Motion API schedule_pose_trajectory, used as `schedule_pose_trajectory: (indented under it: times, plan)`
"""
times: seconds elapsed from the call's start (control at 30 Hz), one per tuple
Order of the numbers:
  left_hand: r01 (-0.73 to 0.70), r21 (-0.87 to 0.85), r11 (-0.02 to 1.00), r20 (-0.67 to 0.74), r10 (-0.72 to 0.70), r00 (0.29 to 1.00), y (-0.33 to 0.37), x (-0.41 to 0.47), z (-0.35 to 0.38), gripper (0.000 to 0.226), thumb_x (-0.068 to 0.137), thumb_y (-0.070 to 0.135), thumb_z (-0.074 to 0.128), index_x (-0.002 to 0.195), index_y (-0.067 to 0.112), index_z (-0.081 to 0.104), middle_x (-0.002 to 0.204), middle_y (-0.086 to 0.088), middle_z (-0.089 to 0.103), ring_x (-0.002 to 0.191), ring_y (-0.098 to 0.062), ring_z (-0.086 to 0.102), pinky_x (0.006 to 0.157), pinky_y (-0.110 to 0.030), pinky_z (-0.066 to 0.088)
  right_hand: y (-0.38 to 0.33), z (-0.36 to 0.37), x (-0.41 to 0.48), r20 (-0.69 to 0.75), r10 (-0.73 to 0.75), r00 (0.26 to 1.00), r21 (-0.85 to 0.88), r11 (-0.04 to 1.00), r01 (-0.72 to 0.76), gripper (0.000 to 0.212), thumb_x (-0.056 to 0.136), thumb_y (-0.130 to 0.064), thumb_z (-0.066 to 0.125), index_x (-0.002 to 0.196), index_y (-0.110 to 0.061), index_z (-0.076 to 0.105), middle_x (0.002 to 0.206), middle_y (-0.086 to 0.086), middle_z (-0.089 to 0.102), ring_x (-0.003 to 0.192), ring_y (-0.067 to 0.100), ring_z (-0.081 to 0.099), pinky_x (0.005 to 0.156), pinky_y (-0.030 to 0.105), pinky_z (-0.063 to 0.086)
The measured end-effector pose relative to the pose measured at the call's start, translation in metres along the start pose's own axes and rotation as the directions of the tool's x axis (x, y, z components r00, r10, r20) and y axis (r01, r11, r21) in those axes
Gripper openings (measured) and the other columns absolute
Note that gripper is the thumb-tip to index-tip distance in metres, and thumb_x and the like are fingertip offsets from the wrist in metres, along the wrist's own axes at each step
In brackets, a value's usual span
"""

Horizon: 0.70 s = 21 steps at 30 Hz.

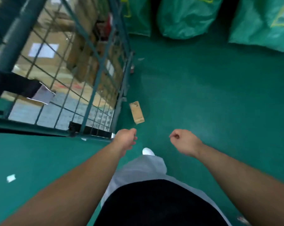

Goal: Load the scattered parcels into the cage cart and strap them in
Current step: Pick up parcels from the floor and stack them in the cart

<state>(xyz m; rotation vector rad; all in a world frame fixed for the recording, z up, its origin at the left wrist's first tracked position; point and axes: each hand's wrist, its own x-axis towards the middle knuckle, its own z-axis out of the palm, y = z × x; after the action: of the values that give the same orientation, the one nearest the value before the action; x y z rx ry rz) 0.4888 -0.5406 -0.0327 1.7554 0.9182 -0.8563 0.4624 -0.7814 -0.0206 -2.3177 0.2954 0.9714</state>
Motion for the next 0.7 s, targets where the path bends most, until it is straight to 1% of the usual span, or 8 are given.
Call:
schedule_pose_trajectory:
  times: [0.07,0.17,0.27,0.37,0.53,0.6,0.63,0.7]
  plan:
    - [0.035,-0.040,0.999,-0.022,-0.036,0.999,0.001,0.024,-0.008,0.025,0.101,0.031,0.051,0.110,0.011,0.063,0.099,-0.005,0.069,0.083,-0.022,0.062,0.077,-0.034,0.046,-0.016,0.005,0.035,0.057,-0.018,0.998,0.001,1.000,0.018,0.025,0.097,-0.027,0.049,0.105,-0.018,0.071,0.100,-0.005,0.070,0.088,0.016,0.063,0.078,0.027,0.050]
    - [0.111,-0.115,0.987,0.000,-0.112,0.994,0.005,0.065,-0.011,0.030,0.102,0.030,0.050,0.119,0.009,0.061,0.102,-0.005,0.068,0.086,-0.021,0.064,0.082,-0.035,0.048,-0.027,0.015,0.087,0.092,0.046,0.995,0.065,0.996,-0.053,0.027,0.095,-0.023,0.050,0.097,-0.002,0.067,0.078,0.003,0.062,0.068,0.016,0.051,0.064,0.029,0.044]
    - [0.166,-0.200,0.966,-0.015,-0.173,0.985,0.010,0.087,-0.018,0.030,0.101,0.030,0.050,0.119,0.009,0.061,0.101,-0.004,0.069,0.085,-0.019,0.065,0.079,-0.034,0.048,-0.035,0.018,0.120,0.168,0.098,0.981,0.115,0.986,-0.118,0.025,0.094,-0.028,0.053,0.093,-0.010,0.070,0.089,0.010,0.074,0.073,0.024,0.063,0.071,0.036,0.053]
    - [0.232,-0.306,0.923,-0.030,-0.253,0.967,0.013,0.105,-0.020,0.032,0.098,0.032,0.053,0.121,0.010,0.060,0.107,-0.007,0.072,0.085,-0.021,0.067,0.074,-0.034,0.049,-0.042,0.013,0.151,0.254,0.110,0.961,0.040,0.991,-0.125,0.026,0.093,-0.030,0.053,0.084,-0.014,0.069,0.089,0.009,0.076,0.077,0.027,0.070,0.073,0.037,0.056]
    - [0.317,-0.295,0.901,-0.076,-0.352,0.933,0.011,0.168,0.002,0.018,0.099,0.033,0.058,0.099,0.015,0.061,0.096,-0.004,0.069,0.081,-0.022,0.064,0.081,-0.035,0.050,-0.036,0.013,0.244,0.351,0.144,0.925,0.000,0.988,-0.153,0.026,0.098,-0.024,0.052,0.096,-0.007,0.072,0.100,0.018,0.075,0.077,0.029,0.066,0.075,0.038,0.053]
    - [0.365,-0.242,0.899,-0.106,-0.399,0.911,0.005,0.215,0.021,0.022,0.096,0.035,0.061,0.085,0.016,0.058,0.096,-0.008,0.068,0.083,-0.025,0.063,0.085,-0.040,0.054,-0.024,0.021,0.295,0.402,0.143,0.904,-0.031,0.989,-0.142,0.028,0.099,-0.020,0.052,0.102,0.000,0.071,0.104,0.022,0.073,0.088,0.037,0.067,0.083,0.041,0.056]
    - [0.391,-0.235,0.890,-0.107,-0.423,0.900,0.002,0.238,0.032,0.024,0.095,0.036,0.061,0.082,0.017,0.057,0.096,-0.010,0.067,0.084,-0.026,0.062,0.086,-0.041,0.054,-0.017,0.027,0.318,0.422,0.153,0.893,-0.041,0.988,-0.150,0.028,0.099,-0.020,0.052,0.106,0.000,0.071,0.105,0.019,0.074,0.094,0.036,0.068,0.086,0.041,0.057]
    - [0.414,-0.277,0.867,-0.096,-0.454,0.886,0.000,0.295,0.059,0.023,0.097,0.036,0.061,0.084,0.017,0.058,0.099,-0.010,0.065,0.087,-0.026,0.061,0.084,-0.039,0.054,-0.002,0.042,0.376,0.487,0.197,0.851,-0.018,0.976,-0.216,0.027,0.102,-0.019,0.050,0.115,-0.003,0.068,0.104,0.009,0.071,0.091,0.026,0.066,0.076,0.032,0.052]
